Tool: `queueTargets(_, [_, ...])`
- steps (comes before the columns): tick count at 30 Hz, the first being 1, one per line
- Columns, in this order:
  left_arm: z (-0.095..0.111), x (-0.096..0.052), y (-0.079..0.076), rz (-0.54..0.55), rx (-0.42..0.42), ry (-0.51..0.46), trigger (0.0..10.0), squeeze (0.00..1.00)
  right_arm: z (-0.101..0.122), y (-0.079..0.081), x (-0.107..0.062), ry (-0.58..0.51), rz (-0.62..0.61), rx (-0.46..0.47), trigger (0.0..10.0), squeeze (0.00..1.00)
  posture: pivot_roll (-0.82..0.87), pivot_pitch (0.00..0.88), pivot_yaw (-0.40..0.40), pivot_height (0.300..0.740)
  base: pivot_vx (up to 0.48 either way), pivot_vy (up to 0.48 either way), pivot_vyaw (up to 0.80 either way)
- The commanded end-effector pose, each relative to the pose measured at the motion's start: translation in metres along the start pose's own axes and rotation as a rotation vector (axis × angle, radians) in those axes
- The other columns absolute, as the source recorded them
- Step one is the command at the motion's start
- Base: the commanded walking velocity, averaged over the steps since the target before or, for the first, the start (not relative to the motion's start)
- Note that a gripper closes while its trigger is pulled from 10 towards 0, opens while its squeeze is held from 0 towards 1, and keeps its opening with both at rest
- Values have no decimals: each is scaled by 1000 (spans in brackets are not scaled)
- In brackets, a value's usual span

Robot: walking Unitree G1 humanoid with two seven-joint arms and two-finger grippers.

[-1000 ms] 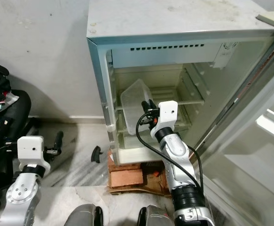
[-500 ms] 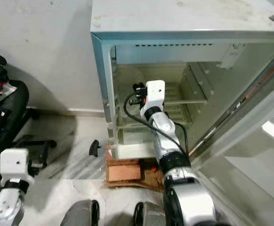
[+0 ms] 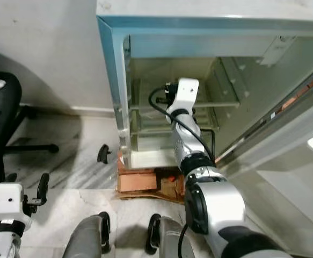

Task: Restocking fridge

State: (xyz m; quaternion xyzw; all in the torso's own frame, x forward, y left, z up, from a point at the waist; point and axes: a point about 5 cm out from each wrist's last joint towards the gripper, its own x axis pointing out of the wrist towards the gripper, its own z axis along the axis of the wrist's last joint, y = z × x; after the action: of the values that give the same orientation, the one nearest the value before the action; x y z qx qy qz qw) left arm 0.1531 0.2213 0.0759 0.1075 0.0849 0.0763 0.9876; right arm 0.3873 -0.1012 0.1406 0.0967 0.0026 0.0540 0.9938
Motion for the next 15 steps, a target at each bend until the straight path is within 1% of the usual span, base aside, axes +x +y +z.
queueTargets(1, [1,-5,0,13,3,15,10000,0,-13,2,-2,69,-23,21,10000,0,363,303,-100,740,0,0,0])
queueTargets(2, [1,-5,1,17,3,15,10000,0,-11,5,-1,68,-19,23,10000,0,363,303,-100,740,0,0,0])
queueTargets(3, [2,-7,1,26,1,18,10000,0,-7,13,2,69,-7,44,10000,0,366,313,-107,740,0,0,0])
queueTargets(6, [1,-13,0,34,-3,29,10000,0,-4,22,5,79,4,73,10000,0,369,325,-119,740,0,0,0])
queueTargets(8, [1,-15,-1,33,-5,32,10000,0,-4,25,5,85,13,80,10000,0,370,327,-120,740,0,0,0])
queueTargets(12, [1,-21,-6,31,-9,48,10000,0,1,44,9,110,56,131,10000,0,380,344,-133,740,0,0,0])
queueTargets(15, [0,-22,-5,37,-13,55,10000,0,6,49,11,107,65,137,10000,0,381,349,-135,740,0,0,0])
